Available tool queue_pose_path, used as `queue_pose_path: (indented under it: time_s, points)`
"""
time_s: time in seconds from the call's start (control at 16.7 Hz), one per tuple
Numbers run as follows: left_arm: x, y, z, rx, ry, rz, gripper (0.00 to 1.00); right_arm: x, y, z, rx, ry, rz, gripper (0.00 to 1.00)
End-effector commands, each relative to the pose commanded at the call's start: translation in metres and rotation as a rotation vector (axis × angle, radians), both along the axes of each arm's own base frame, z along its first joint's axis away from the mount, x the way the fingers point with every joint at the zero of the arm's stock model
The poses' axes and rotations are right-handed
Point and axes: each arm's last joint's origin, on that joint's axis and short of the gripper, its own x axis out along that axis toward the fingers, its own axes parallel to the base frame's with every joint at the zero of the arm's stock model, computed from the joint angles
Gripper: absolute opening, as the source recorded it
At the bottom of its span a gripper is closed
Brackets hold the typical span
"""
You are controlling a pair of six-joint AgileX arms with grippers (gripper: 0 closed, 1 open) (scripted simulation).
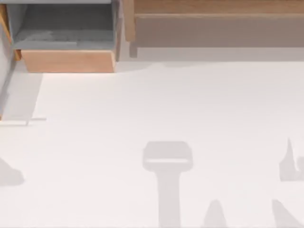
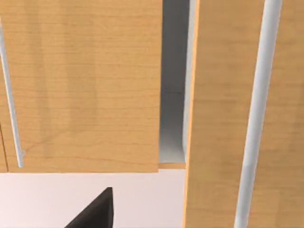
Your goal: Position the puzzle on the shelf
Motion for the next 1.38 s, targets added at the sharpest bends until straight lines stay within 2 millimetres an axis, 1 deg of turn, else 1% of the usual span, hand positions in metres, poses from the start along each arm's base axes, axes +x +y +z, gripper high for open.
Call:
queue_pose_path:
  time_s: [0.18,0.42,0.54,0.66,0.78,0.9,1.02,1.2,1.32,1.38]
  points:
    - [-0.011,0.000,0.000,-0.002,0.002,-0.002,1.00,0.000,0.000,0.000,0.000,0.000,0.000,1.00]
    - [-0.010,-0.001,-0.001,-0.004,0.004,-0.004,1.00,0.000,0.000,0.000,0.000,0.000,0.000,1.00]
    - [-0.009,0.007,0.001,-0.013,0.003,0.028,1.00,0.000,0.000,0.000,0.000,0.000,0.000,1.00]
    - [-0.007,0.025,0.007,-0.042,0.002,0.100,1.00,0.000,0.000,0.000,0.000,0.000,0.000,1.00]
    - [-0.004,0.050,0.015,-0.095,0.004,0.192,1.00,0.000,0.000,0.000,0.000,0.000,0.000,1.00]
    - [0.002,0.077,0.027,-0.171,0.008,0.287,1.00,0.000,0.000,0.000,0.000,0.000,0.000,1.00]
    - [0.012,0.104,0.043,-0.271,0.014,0.372,1.00,0.000,0.000,0.000,0.000,0.000,0.000,1.00]
    - [0.036,0.135,0.074,-0.454,0.031,0.471,1.00,0.000,0.000,0.000,0.000,0.000,0.000,1.00]
    - [0.057,0.148,0.096,-0.594,0.056,0.524,1.00,0.000,0.000,0.000,0.000,0.000,0.000,1.00]
    - [0.068,0.151,0.107,-0.668,0.074,0.548,1.00,0.000,0.000,0.000,0.000,0.000,0.000,1.00]
